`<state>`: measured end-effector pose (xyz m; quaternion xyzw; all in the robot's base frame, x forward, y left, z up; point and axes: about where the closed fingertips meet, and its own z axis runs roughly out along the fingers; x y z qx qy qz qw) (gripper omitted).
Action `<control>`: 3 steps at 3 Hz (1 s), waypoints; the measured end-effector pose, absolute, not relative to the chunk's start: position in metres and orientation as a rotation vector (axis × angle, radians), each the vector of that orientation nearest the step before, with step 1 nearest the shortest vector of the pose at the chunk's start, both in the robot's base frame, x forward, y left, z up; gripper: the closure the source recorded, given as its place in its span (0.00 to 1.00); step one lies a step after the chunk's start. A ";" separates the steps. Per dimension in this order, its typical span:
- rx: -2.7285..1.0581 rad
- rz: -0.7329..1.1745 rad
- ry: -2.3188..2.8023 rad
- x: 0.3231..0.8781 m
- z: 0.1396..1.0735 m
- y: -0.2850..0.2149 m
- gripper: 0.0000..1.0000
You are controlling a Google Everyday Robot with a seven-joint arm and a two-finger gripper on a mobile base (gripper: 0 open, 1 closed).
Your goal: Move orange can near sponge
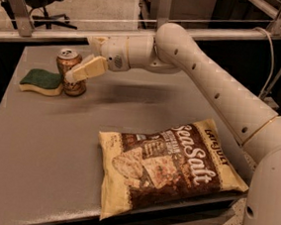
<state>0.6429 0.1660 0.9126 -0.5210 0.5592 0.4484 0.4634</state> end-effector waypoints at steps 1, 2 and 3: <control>-1.270 0.944 1.379 0.655 0.950 0.105 0.00; -1.236 0.789 1.365 0.650 1.004 0.055 0.00; -1.234 0.771 1.360 0.647 1.013 0.050 0.00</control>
Offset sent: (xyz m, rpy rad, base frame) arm -0.0007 -0.1887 0.1717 -0.0946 -0.3295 -0.3419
